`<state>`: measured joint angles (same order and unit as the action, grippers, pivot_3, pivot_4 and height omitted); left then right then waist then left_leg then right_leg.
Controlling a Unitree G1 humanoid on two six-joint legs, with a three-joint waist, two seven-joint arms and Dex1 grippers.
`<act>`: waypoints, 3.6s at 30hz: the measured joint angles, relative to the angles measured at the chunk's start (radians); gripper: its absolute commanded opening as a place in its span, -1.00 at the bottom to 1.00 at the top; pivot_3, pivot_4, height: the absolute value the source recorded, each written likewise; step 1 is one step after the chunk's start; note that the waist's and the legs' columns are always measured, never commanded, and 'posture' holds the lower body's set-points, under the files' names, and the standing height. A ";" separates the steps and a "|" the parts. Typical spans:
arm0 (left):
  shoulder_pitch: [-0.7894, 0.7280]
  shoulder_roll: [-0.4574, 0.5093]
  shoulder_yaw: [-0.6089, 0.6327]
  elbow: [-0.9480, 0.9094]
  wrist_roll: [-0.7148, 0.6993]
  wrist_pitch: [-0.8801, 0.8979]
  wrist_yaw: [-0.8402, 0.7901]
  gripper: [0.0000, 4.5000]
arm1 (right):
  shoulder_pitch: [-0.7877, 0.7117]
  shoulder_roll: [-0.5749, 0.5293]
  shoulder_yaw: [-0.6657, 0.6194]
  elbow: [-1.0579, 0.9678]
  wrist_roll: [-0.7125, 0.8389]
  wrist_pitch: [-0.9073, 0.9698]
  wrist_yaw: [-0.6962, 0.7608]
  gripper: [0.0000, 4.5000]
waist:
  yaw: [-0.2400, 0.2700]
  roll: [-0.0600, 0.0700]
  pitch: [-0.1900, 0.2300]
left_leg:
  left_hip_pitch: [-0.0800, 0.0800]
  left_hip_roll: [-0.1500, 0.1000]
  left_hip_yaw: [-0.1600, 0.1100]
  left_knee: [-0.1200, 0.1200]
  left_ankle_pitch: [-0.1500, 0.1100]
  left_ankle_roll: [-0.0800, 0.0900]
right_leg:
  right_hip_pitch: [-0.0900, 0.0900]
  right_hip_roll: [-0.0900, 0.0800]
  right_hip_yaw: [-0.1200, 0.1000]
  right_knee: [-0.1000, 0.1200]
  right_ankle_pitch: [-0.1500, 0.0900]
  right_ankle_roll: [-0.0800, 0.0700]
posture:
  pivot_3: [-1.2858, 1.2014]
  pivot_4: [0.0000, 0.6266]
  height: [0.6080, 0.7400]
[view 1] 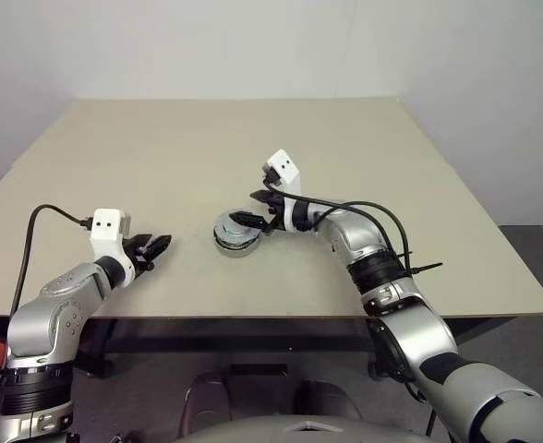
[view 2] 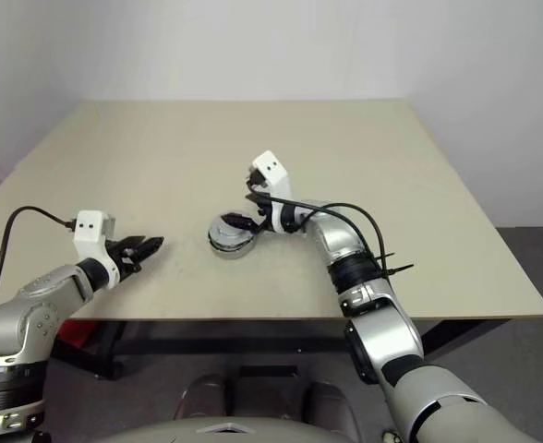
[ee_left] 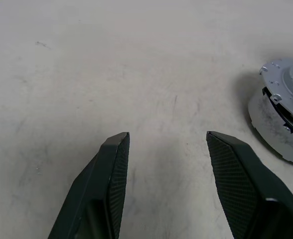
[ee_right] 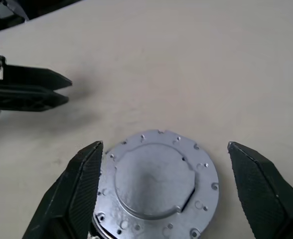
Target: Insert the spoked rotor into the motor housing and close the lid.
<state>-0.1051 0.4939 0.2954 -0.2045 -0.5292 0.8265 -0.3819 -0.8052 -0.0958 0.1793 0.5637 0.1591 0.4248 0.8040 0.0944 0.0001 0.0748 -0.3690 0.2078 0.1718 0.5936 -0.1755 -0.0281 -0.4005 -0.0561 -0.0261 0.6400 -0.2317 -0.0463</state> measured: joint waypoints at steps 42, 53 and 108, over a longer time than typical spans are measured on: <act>-0.001 0.002 0.006 0.001 0.002 0.002 0.000 0.15 | 0.026 0.051 0.047 0.125 -0.118 -0.178 -0.006 0.38 | -0.002 0.000 0.000 | 0.001 0.000 0.000 0.000 0.000 0.001 | 0.000 0.000 0.000 0.000 -0.001 0.002 | 0.03 -1.00 1.00; -0.004 0.002 0.005 0.007 0.004 0.001 0.001 0.15 | 0.040 0.028 0.042 0.080 -0.090 -0.177 0.116 0.38 | -0.002 0.000 0.000 | -0.002 0.000 0.000 0.000 -0.001 0.002 | -0.001 0.000 0.000 -0.001 0.001 -0.002 | 0.03 -1.00 1.00; -0.004 0.004 0.005 0.008 0.006 0.000 0.001 0.15 | 0.042 0.005 0.032 0.246 -0.121 -0.447 0.243 0.38 | -0.002 0.000 0.000 | 0.001 0.000 0.000 0.000 -0.002 0.003 | 0.001 -0.001 0.000 -0.001 -0.001 0.001 | 0.03 -1.00 1.00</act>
<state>-0.1093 0.4976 0.3008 -0.1966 -0.5237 0.8269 -0.3806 -0.7637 -0.0912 0.2108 0.8100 0.0380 -0.0227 1.0474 0.0924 -0.0002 0.0749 -0.3685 0.2078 0.1716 0.5938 -0.1773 -0.0251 -0.3993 -0.0573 -0.0262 0.6393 -0.2326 -0.0451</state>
